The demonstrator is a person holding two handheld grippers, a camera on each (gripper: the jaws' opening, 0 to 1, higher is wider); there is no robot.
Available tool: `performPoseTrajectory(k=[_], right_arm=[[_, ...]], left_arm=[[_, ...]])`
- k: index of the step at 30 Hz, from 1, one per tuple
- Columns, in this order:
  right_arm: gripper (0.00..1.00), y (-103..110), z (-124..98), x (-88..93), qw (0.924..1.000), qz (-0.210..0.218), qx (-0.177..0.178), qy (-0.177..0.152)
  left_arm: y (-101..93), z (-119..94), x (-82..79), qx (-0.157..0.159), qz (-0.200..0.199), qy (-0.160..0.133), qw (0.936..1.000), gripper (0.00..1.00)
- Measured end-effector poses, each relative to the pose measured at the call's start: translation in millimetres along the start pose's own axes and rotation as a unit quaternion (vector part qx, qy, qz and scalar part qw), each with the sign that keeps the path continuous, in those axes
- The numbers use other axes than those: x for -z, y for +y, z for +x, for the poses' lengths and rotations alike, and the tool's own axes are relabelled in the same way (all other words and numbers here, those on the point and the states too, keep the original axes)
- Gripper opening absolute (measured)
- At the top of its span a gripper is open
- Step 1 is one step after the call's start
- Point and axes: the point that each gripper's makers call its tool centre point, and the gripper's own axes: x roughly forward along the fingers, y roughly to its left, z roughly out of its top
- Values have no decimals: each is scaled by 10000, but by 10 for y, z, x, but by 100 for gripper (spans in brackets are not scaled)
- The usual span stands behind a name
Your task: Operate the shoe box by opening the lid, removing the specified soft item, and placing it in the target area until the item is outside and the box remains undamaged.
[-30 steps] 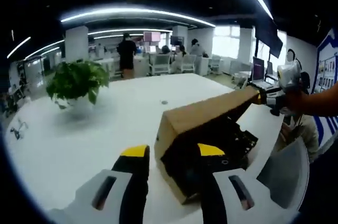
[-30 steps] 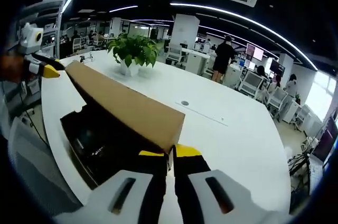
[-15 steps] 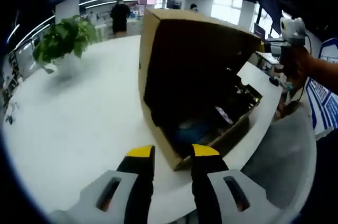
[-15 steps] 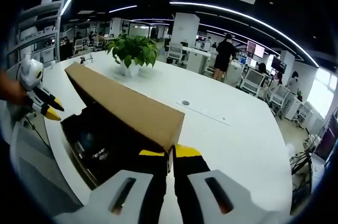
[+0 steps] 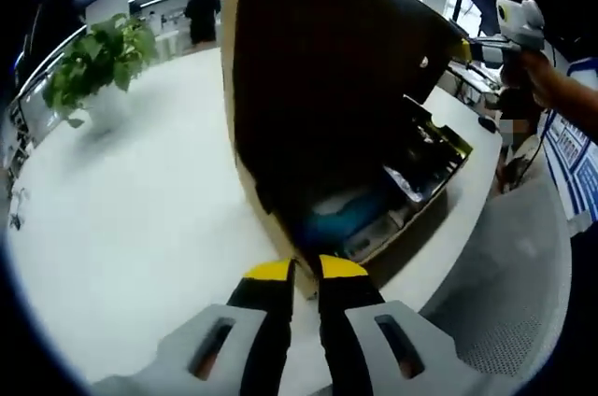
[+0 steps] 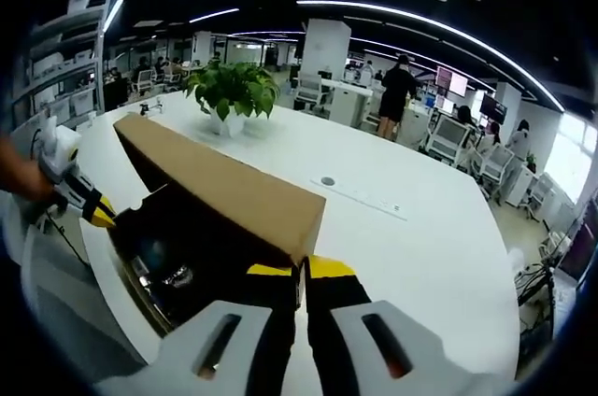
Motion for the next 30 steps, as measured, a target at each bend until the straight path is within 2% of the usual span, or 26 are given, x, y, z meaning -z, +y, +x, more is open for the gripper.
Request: performPoseTrajectory(k=[6, 10, 21, 24, 26, 30], right_arm=[[0, -22, 23, -17, 10000, 25, -30, -17], [0, -69, 64, -63, 9998, 41, -175, -49], [0, -192, 238, -190, 9981, -74, -578, -208], [0, -210, 280, -213, 9976, -145, -651, -203], [0, -233, 310, -230, 9972, -111, -712, -199], [0, -267, 369, -250, 9971, -53, -738, -150]], left_arm=[[8, -2, 3, -92, -24, 40, 9999, 3], [6, 0, 13, -157, -58, 89, 9998, 3], [8, -11, 13, -407, -166, -71, 9990, 2], [9, -11, 8, -590, -160, -52, 9981, 2], [29, -14, 8, -685, -307, -101, 9971, 1], [27, -16, 12, -702, -332, -99, 9969, 1]])
